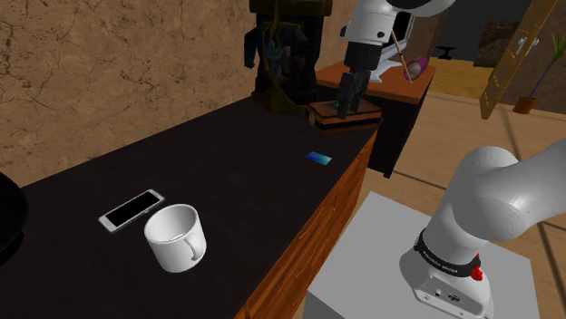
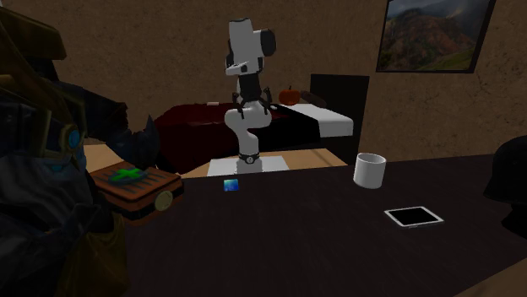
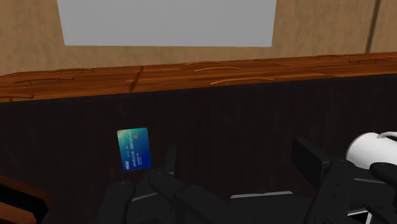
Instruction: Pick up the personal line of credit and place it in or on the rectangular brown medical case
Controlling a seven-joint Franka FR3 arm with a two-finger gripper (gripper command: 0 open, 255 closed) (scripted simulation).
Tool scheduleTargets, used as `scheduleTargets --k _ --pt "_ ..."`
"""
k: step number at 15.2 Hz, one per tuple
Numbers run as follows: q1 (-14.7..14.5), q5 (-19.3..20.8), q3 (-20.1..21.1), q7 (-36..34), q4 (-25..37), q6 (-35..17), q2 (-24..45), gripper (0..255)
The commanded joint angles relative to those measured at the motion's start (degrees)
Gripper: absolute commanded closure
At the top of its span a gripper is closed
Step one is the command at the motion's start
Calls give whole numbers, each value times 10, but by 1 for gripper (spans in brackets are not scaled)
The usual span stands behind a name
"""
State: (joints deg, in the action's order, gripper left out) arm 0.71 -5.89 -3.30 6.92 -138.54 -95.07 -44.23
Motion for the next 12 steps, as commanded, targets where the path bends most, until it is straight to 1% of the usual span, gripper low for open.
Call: scheduleTargets --k 1,7,12 --pt "0 0 0 0 0 0 0 0" --pt "14 32 -17 28 -29 -82 87 0" --pt "27 58 -33 48 -36 -151 175 0"
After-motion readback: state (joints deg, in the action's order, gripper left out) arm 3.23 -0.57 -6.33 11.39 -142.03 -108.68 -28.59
